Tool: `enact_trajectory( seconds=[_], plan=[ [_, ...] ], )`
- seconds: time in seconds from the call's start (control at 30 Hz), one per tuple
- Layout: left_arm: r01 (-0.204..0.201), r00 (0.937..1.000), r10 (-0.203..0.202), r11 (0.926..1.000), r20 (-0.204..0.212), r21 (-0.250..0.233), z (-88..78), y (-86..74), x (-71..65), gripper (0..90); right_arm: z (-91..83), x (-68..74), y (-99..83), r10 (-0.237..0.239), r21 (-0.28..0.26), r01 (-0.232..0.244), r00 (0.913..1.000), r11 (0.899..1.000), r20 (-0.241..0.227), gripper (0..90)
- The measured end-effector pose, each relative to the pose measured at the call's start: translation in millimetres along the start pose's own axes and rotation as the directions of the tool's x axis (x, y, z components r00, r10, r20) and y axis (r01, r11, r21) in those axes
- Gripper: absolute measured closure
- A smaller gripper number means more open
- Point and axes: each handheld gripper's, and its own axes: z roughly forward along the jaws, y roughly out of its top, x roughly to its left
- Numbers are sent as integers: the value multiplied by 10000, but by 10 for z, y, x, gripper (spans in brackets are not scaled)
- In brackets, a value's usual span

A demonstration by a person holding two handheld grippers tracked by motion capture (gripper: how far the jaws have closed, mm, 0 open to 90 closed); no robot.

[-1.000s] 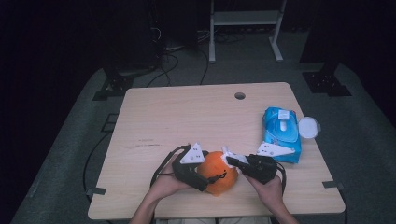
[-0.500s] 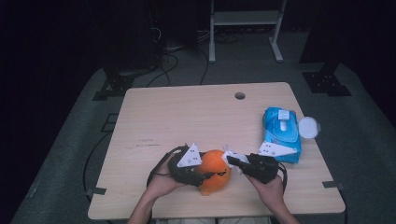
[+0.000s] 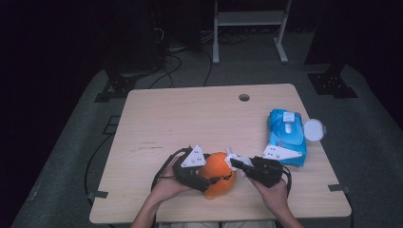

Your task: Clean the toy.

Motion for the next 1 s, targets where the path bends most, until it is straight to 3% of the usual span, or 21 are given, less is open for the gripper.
enact_trajectory(
  seconds=[0.13,0.2,0.33,0.37,0.43,0.5,0.6,0.73,0.8,0.9,1.0],
  plan=[
    [335,9993,-338,9993,-165,-188,41,-1,-7,256,43,220,90,-953,-201,941,9926,9954,-758,796],
    [392,9991,-395,9991,-175,-148,29,-3,1,255,69,261,97,-1398,47,1401,9894,9901,-401,796],
    [835,9964,-838,9963,-123,-210,29,-23,42,204,13,92,34,-799,102,796,9964,9968,300,796],
    [843,9964,-845,9962,-102,-225,35,-20,38,205,1,65,13,-625,63,624,9976,9980,299,796],
    [783,9967,-787,9967,-171,-233,50,-17,29,217,10,101,5,-666,-6,667,9977,9978,114,796],
    [569,9983,-573,9979,-134,-306,65,-16,-4,239,49,201,39,-1006,-39,1006,9946,9949,-272,796],
    [339,9993,-343,9989,-126,-327,66,-12,-43,253,79,270,95,-1527,154,1530,9882,9881,-149,795],
    [-136,9999,134,9993,-56,-358,76,2,-93,262,-1,100,88,-1029,91,1025,9933,9947,521,795],
    [-192,9998,190,9992,-46,-362,86,9,-100,262,-34,26,59,-624,65,621,9958,9980,673,795],
    [-231,9997,231,9991,-6,-347,91,8,-100,264,-24,109,65,-801,-28,802,9961,9968,359,795],
    [-547,9985,549,9980,39,-332,93,13,-136,275,43,276,111,-1387,-21,1387,9901,9903,-213,795]
  ],
)
